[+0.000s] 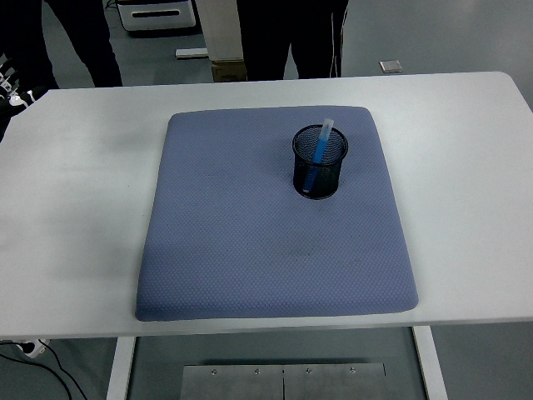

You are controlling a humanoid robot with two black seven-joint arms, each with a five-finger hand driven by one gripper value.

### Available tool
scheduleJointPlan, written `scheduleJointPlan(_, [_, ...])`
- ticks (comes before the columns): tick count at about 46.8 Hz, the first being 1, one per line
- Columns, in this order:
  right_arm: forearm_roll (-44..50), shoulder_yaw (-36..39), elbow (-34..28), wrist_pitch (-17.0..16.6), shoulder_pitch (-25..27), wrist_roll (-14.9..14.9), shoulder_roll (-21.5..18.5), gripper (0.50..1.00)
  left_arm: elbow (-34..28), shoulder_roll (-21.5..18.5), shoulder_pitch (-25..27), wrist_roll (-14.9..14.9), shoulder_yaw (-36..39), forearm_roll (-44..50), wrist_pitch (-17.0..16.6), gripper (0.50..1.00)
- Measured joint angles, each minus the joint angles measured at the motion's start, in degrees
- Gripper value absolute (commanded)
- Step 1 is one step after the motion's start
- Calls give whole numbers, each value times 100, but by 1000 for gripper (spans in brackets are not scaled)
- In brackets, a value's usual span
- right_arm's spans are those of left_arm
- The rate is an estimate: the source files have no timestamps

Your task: Left hand places marker in pen holder

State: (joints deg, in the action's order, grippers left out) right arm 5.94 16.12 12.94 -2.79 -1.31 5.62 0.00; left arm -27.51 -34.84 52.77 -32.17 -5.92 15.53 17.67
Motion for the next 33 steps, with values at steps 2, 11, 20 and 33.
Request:
scheduleJointPlan(2, [0,-4,37,-1,4,0,1,1000,0,-41,-59,0,-34,0,1,1000])
scheduleJointPlan(11, [-1,-11,247,-50,-8,-9,0,1000,100,-103,-312,2,-237,-11,15,1000])
scheduleJointPlan(20, [-1,4,209,-40,-18,-9,0,1000,107,109,-440,0,-419,-8,17,1000])
scheduleJointPlan(33, [36,-24,208,-36,-14,4,0,1000,105,544,-575,-3,-447,-14,-8,1000])
